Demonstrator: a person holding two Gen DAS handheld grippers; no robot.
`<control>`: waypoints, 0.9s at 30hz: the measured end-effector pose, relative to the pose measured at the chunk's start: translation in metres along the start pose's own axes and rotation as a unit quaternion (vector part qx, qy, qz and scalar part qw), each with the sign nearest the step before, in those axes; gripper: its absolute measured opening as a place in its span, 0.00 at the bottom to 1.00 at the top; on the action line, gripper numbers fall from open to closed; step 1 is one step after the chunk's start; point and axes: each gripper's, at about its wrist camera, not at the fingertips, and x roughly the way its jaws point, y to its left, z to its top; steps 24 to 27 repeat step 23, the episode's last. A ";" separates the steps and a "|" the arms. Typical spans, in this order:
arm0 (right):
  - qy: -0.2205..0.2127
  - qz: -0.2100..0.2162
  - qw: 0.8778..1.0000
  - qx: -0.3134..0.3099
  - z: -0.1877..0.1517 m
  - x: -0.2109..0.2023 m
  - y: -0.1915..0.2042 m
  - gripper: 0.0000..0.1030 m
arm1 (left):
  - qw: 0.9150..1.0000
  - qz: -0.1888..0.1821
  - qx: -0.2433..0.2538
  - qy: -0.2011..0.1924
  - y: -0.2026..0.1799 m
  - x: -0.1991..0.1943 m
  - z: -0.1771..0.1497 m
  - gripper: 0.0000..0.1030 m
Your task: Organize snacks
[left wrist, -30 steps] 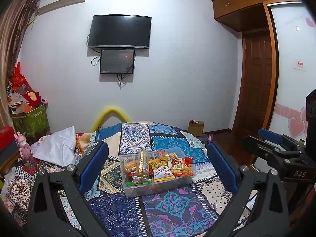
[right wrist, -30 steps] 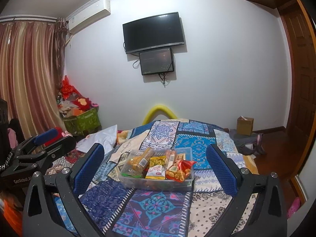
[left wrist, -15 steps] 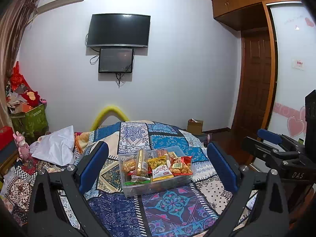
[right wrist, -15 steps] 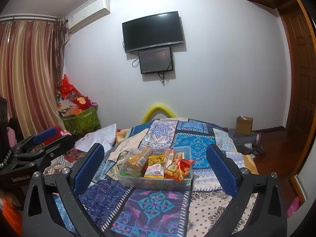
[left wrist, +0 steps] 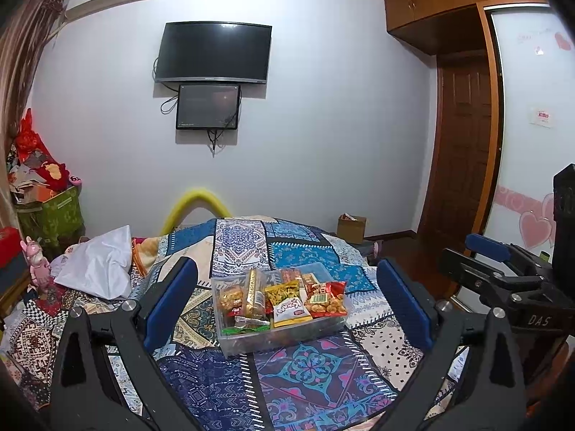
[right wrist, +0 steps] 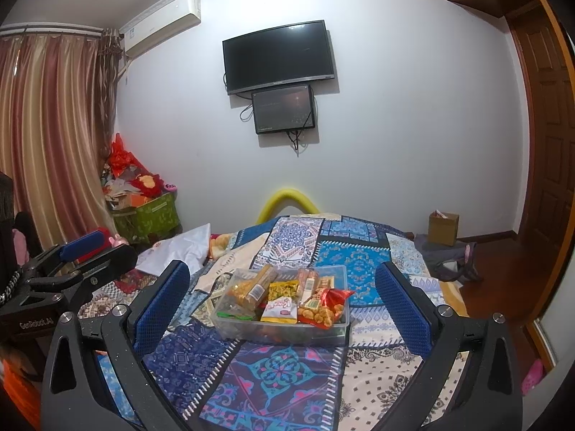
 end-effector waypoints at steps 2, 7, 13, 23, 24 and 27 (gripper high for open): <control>0.000 0.000 1.000 0.001 0.000 0.000 0.000 1.00 | 1.000 0.001 -0.001 -0.002 0.000 0.000 0.000 0.98; 0.000 0.000 1.000 -0.001 0.000 0.000 0.000 1.00 | 1.000 0.000 0.000 0.000 0.000 0.001 -0.001 0.98; 0.004 0.001 1.000 0.002 -0.001 0.001 0.001 1.00 | 1.000 -0.004 0.001 0.000 -0.001 -0.001 -0.002 0.98; 0.006 0.001 1.000 0.003 -0.002 0.002 0.001 1.00 | 1.000 -0.018 -0.003 0.013 0.000 0.003 -0.002 0.98; 0.006 0.001 1.000 0.003 -0.002 0.002 0.001 1.00 | 1.000 -0.018 -0.003 0.013 0.000 0.003 -0.002 0.98; 0.006 0.001 1.000 0.003 -0.002 0.002 0.001 1.00 | 1.000 -0.018 -0.003 0.013 0.000 0.003 -0.002 0.98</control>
